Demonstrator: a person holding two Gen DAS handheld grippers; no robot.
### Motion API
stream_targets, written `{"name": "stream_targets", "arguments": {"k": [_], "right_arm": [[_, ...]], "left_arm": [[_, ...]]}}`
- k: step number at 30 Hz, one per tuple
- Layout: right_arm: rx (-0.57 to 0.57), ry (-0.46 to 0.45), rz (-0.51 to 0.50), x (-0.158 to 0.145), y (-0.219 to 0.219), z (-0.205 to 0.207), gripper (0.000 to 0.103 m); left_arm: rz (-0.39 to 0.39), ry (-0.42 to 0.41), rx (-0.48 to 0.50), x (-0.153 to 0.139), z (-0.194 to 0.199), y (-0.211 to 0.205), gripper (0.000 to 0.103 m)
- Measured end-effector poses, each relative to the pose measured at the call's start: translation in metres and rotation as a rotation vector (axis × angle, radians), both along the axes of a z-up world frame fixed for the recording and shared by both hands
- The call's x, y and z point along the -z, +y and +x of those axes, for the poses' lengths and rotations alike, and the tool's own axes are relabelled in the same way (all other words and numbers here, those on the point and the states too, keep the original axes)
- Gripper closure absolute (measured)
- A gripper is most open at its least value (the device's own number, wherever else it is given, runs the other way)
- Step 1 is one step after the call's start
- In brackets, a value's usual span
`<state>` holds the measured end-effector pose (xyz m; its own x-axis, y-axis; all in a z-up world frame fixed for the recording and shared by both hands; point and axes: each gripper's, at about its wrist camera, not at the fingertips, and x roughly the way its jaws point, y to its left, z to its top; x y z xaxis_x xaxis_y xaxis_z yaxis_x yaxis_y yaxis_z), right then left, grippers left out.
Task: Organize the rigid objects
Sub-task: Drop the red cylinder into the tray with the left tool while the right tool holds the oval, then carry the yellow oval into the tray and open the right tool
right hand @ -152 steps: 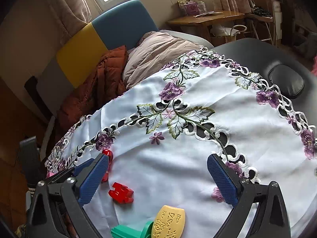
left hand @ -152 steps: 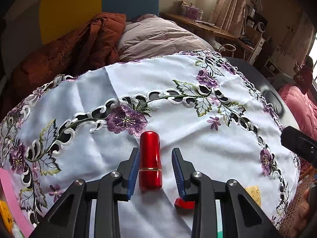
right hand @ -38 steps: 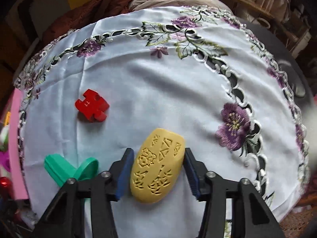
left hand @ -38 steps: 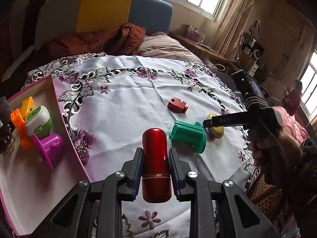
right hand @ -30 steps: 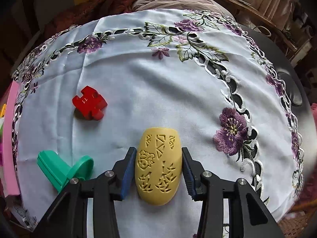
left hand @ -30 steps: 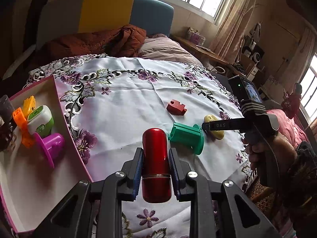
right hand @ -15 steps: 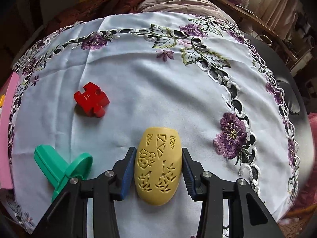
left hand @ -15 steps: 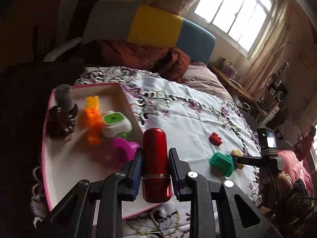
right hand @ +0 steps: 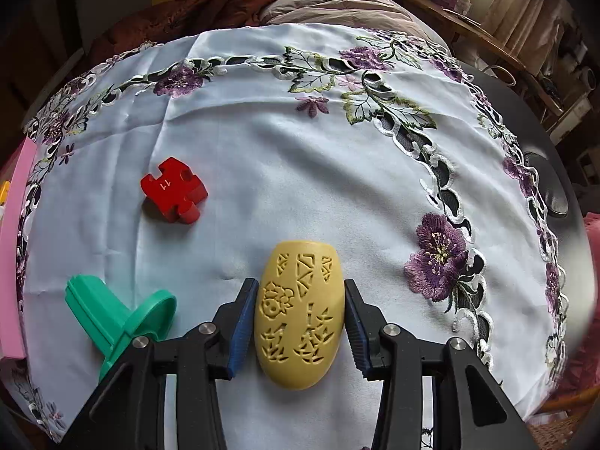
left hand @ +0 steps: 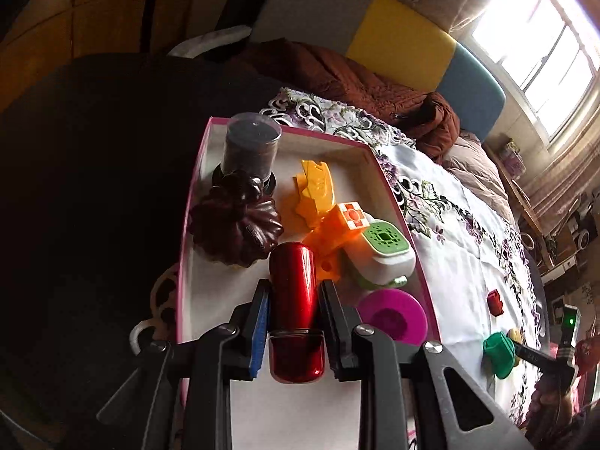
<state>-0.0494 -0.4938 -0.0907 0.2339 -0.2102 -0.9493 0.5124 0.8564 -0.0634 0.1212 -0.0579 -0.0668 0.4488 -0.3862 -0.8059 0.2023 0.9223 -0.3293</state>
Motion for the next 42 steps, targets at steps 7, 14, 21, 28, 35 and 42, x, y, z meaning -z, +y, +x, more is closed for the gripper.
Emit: {"name": "stream_targets", "arguments": {"k": [7, 14, 21, 28, 35, 42], "right_arm": [[-0.005, 0.004, -0.008, 0.001, 0.000, 0.001, 0.058], [-0.008, 0.004, -0.016, 0.000, 0.002, 0.001, 0.058], [-0.008, -0.002, -0.021, -0.002, 0.002, 0.002, 0.058], [-0.006, -0.012, -0.019, -0.004, 0.001, 0.002, 0.058], [0.000, -0.025, -0.034, -0.009, 0.000, 0.002, 0.058], [0.015, -0.041, -0.038, -0.012, -0.003, 0.001, 0.058]], "left_arm": [[0.035, -0.009, 0.003, 0.006, 0.000, -0.005, 0.075], [0.076, -0.076, -0.022, -0.008, -0.024, 0.003, 0.075], [0.122, -0.122, -0.040, -0.024, -0.048, 0.009, 0.075], [0.158, -0.160, -0.031, -0.033, -0.062, 0.006, 0.075], [0.172, -0.189, -0.024, -0.040, -0.069, 0.004, 0.075], [0.181, -0.211, -0.019, -0.046, -0.073, 0.003, 0.075]]}}
